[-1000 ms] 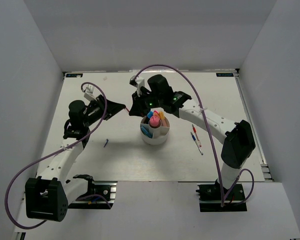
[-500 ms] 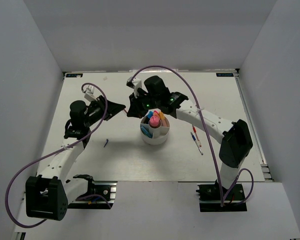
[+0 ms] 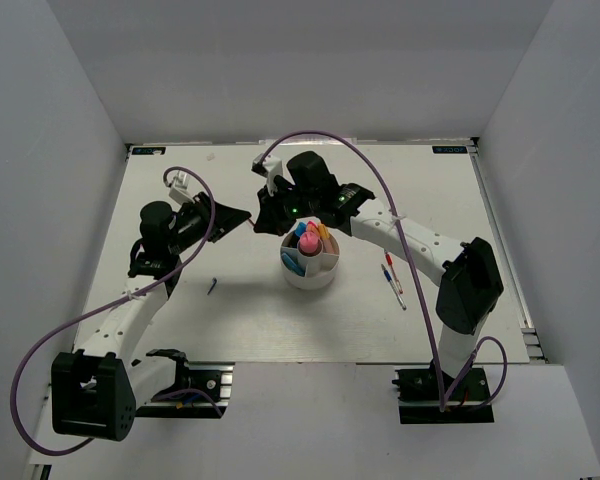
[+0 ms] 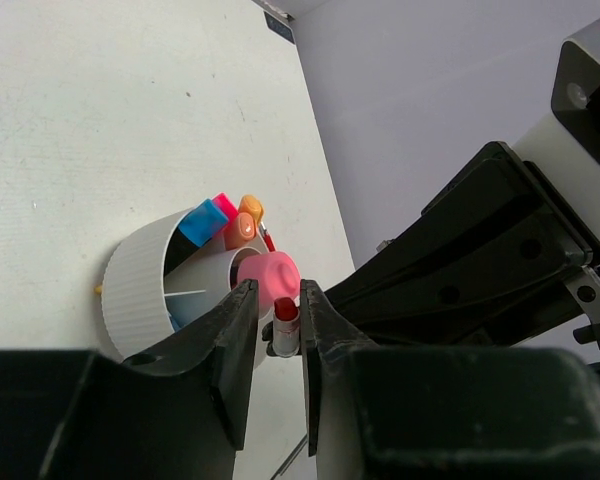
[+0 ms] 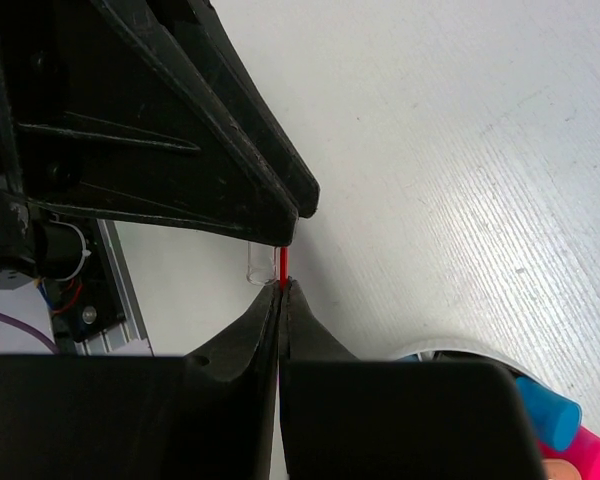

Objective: Sort the stationery into containers
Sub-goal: Pick up the pen cap from the center of the board.

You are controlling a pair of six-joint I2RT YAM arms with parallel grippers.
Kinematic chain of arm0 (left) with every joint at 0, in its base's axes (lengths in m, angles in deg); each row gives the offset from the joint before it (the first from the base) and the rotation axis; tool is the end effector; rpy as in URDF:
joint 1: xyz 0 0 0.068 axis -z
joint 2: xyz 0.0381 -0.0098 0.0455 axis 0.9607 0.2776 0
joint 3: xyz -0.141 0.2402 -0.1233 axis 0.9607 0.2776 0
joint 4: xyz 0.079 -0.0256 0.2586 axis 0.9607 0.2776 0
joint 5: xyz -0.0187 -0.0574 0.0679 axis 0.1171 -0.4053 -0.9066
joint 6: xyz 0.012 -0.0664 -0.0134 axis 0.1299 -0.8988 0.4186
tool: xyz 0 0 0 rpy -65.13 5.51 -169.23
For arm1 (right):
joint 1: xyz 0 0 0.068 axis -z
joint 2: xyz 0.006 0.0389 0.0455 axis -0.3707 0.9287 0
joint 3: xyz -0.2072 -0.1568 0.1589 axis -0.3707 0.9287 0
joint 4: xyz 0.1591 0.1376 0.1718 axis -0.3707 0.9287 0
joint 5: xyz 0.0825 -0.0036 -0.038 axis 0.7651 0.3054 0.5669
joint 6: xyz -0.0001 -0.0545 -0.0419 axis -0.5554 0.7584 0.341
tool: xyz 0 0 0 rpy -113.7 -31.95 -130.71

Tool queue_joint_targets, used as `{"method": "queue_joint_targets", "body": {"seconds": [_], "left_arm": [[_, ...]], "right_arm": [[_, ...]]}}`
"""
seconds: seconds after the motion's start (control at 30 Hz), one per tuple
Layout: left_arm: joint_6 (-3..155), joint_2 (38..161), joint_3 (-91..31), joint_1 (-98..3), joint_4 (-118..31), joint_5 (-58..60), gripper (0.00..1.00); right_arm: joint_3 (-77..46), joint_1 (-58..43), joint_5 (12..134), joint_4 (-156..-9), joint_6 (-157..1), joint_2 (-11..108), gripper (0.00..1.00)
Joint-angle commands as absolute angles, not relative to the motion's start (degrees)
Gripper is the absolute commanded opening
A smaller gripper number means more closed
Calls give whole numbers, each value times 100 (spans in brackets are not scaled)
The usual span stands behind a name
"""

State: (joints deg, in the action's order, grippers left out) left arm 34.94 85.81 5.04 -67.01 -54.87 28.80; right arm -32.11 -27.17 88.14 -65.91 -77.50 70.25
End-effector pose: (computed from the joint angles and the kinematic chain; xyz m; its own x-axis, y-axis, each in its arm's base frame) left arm 0.2463 -0.0626 0.3006 -0.6456 -0.5673 -0.5112 0.2588 0.4672 -0.8454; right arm 0.2850 0.3595 0.3572 -0.4022 -0.3109 -0.8612 -0.8815 0.3856 0.2725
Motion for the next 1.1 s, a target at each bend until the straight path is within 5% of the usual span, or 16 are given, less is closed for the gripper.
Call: {"method": "queue_joint_targets", "body": {"seconds": [0.0,0.37,0.57,0.6,0.7,0.9,1.07], "left_arm": [[3566,8520,547,-6677,-5386,2896,34],[3707,8415,662,-6677,-5306,3256,26],[3672,8485,609,-6677,-5386,3204,8],[3663,8494,592,-6677,-5307,3125,6],[3602,8520,609,-6737,-5263,3054,0],[3742,8503,398,-6791,-5349,2905,0],[3899,8678,65,-6844,-5360,2826,0]], "right_arm": [[-3456,-2737,8831,-6631,-7583,7063,0],[-3219,-2737,8778,-6631,-7258,6905,0],[-3307,-2755,8875,-6622,-7222,6905,0],[-3316,-2755,8884,-6596,-7222,6887,24],[-3175,-2720,8919,-6605,-7240,6730,48],[-2692,-2491,9129,-6227,-6987,6237,52],[-2297,-2158,9253,-5876,-6880,5737,44]]}}
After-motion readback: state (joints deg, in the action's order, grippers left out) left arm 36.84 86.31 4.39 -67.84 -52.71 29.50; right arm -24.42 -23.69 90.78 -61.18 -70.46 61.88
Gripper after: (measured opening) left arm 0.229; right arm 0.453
